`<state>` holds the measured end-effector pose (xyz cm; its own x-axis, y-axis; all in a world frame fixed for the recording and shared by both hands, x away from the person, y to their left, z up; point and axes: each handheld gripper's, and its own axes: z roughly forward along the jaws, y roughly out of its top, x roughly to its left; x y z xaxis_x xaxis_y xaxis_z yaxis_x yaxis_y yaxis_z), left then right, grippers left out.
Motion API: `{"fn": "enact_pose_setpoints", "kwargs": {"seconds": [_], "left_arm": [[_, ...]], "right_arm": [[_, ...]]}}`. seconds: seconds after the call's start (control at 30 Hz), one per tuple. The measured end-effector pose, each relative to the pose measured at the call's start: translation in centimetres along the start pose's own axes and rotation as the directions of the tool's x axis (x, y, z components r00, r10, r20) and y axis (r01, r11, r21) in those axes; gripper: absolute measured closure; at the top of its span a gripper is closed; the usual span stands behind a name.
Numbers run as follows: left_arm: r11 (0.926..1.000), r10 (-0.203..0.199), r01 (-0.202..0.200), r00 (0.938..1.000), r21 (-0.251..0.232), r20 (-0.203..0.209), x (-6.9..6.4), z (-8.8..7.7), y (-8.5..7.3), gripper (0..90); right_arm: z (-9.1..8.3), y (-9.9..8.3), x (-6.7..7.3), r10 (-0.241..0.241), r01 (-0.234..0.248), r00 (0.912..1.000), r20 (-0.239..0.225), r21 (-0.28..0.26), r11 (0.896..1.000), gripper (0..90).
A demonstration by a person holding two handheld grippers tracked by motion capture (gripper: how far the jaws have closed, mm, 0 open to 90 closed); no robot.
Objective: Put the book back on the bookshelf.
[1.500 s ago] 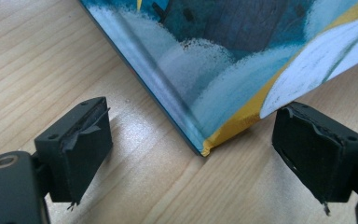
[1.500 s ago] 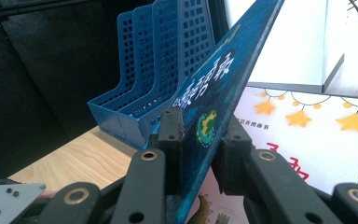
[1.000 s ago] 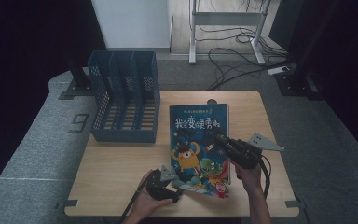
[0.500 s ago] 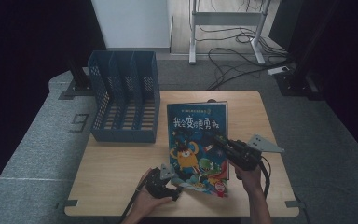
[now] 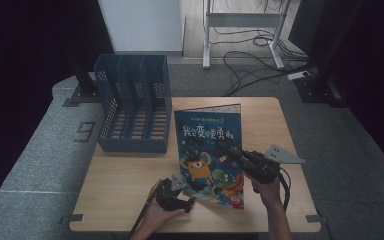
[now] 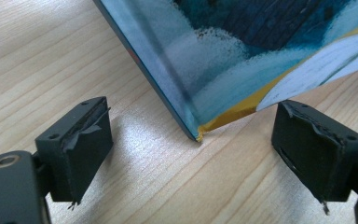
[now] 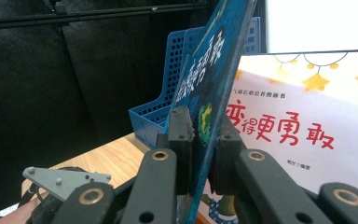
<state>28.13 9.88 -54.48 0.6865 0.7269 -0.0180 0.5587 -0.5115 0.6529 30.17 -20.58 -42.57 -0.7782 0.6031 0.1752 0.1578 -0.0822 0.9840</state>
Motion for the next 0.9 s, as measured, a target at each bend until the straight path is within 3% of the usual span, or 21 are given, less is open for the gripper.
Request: {"fn": "enact_pose_setpoints", "kwargs": {"seconds": [0.4,0.6,0.77,0.9], "left_arm": [[0.9997,0.015,-0.014,0.9994,-0.019,0.031,0.2,-0.6,-0.2,14.0],[0.9969,0.013,-0.011,0.9997,-0.078,0.022,0.4,-1.3,-0.1,14.2],[0.9968,0.043,-0.042,0.9989,-0.069,0.018,-0.4,-0.4,0.2,14.2],[0.997,0.049,-0.046,0.998,-0.062,0.041,-0.6,0.0,0.5,11.1]], "right_arm": [[-0.1,-0.1,-0.1,-0.008,0.008,0.9999,-0.007,-0.001,1.0,80.6],[-0.1,0.0,0.0,-0.018,0.018,0.9998,-0.007,0.002,1.0,80.5],[-0.1,0.0,0.0,-0.015,0.015,0.9999,-0.008,-0.002,1.0,80.6],[-0.1,-0.1,-0.1,-0.013,0.013,0.9999,-0.009,-0.001,1.0,80.7]]}}
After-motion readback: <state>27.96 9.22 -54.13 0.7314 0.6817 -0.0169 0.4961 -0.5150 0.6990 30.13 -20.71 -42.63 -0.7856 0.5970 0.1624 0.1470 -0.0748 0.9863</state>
